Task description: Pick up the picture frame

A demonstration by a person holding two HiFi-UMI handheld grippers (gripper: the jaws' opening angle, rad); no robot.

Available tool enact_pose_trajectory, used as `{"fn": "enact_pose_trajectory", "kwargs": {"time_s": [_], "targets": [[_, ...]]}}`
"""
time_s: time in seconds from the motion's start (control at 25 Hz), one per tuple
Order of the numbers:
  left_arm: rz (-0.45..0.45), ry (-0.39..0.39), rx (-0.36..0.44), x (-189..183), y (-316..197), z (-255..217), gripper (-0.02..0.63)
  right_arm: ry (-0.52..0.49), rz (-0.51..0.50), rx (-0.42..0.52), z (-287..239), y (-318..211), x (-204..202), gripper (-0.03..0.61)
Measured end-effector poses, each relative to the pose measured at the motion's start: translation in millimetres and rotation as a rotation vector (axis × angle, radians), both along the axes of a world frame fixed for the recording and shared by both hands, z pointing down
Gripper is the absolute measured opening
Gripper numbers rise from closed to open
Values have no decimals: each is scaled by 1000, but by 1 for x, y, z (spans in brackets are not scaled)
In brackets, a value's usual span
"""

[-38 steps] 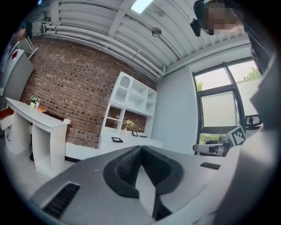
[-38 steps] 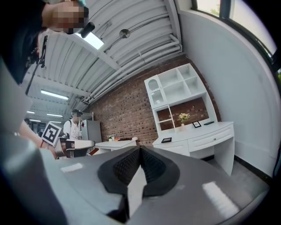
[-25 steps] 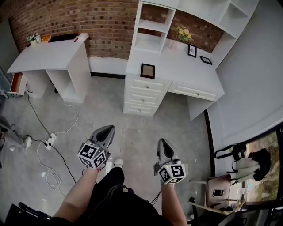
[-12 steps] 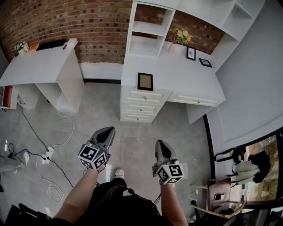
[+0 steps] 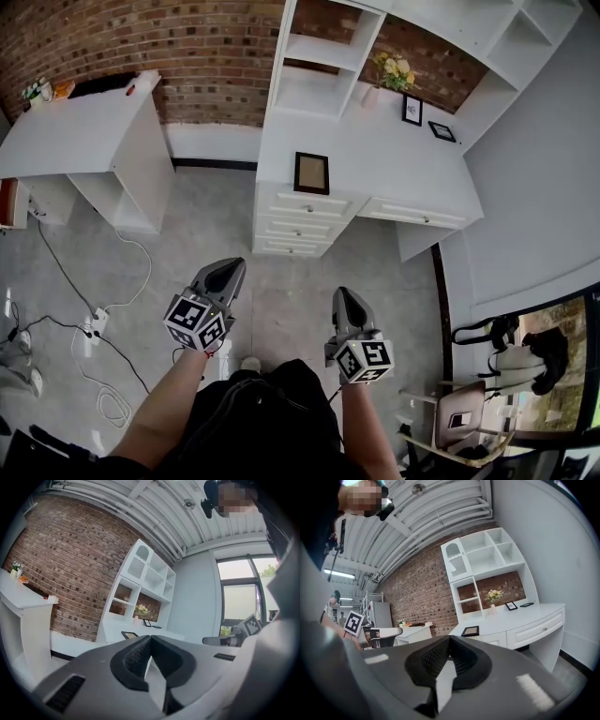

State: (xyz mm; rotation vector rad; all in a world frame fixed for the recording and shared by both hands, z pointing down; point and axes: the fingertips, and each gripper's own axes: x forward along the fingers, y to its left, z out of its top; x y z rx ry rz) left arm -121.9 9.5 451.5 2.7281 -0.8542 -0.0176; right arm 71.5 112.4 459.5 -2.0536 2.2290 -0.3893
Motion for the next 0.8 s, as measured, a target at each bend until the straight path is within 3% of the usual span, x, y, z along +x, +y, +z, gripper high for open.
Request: {"fn": "enact_pose_trajectory", "kwargs": {"time_s": [0.24, 0.44, 0.8], "targets": [[-1, -28, -6, 12, -24, 7, 5, -40, -45, -31, 19, -32, 8, 5], [-62, -36, -27, 17, -57, 17, 5, -60, -105, -60, 38, -75, 17, 5], [-90, -42, -72, 65, -104, 34, 5, -74, -192, -112, 54, -143, 45, 5]]}}
